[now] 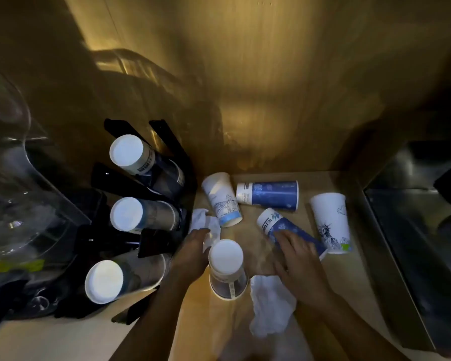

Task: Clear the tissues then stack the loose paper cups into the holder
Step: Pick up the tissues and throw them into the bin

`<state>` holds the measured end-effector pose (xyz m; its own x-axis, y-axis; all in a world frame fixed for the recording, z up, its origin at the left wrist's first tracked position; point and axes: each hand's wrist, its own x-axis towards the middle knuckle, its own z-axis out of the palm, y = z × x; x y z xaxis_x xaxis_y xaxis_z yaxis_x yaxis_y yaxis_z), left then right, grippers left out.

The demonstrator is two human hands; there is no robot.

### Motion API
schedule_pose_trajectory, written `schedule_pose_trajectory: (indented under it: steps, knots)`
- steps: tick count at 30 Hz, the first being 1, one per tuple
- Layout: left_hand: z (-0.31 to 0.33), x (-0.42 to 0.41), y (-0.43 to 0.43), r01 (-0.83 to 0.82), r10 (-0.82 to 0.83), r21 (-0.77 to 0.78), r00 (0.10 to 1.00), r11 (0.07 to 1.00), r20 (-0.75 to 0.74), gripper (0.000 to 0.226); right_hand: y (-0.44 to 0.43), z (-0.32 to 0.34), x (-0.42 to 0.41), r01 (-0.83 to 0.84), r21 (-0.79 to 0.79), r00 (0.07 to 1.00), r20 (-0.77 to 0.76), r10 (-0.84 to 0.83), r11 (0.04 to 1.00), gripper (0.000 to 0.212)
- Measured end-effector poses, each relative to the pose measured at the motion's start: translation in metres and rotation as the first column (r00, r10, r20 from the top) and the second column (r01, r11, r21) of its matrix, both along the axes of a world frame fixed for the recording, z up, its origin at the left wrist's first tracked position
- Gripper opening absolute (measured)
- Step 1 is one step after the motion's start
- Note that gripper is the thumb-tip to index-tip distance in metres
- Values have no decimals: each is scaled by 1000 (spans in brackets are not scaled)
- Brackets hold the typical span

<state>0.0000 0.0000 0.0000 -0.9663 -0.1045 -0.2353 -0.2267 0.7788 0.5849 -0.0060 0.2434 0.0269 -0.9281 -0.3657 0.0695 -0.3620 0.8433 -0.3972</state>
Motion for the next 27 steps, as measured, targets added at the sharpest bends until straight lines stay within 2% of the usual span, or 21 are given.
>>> schedule_pose_trajectory:
  steps: [3, 4, 6, 8, 10, 13, 14, 16, 17, 19, 22, 27]
  knots:
    - [-14, 7, -5, 126, -115, -148, 990, 981, 83, 42, 1, -13, 6, -48, 23, 999, -6, 49, 999, 38]
    - [-16, 12, -5, 160, -140, -189, 983, 969, 117, 44, 3, -13, 10, -58, 78, 998, 11, 57, 995, 37]
    - [-23, 19, -4, 158, -133, -226, 984, 961, 123, 44, 5, -20, 16, -84, 182, 996, -22, 89, 980, 38]
    - [-26, 22, -1, 100, -83, -252, 994, 963, 76, 38, 5, -23, 20, -102, 190, 994, -22, 109, 976, 39]
    - [-29, 23, 1, 61, -46, -254, 997, 965, 65, 34, 7, -29, 24, -133, 203, 991, 20, 131, 970, 42]
    - [-28, 25, 8, -44, 71, -179, 987, 983, 143, 31, 9, -33, 26, -160, 264, 983, 129, 130, 951, 64]
    - [-28, 27, 10, -47, 74, -165, 985, 985, 158, 32, 9, -32, 27, -160, 287, 977, 180, 111, 944, 66]
    - [-31, 33, 10, -44, 65, -132, 985, 990, 162, 36, 8, -33, 32, -162, 322, 978, 176, 109, 933, 71]
    - [-32, 36, 10, -17, 38, -142, 988, 990, 147, 38, 9, -35, 34, -173, 320, 971, 212, 108, 932, 70]
    - [-33, 45, 9, -25, 41, -139, 993, 990, 113, 36, 7, -40, 38, -162, 248, 957, 274, 91, 955, 53]
    - [-34, 57, 10, -40, 53, -115, 993, 993, 106, 22, 6, -42, 45, -166, 290, 974, 200, 110, 942, 33]
    - [-35, 72, 10, -82, 90, -54, 985, 995, 150, 19, -1, -41, 58, -31, 325, 997, 81, 5, 945, 28]
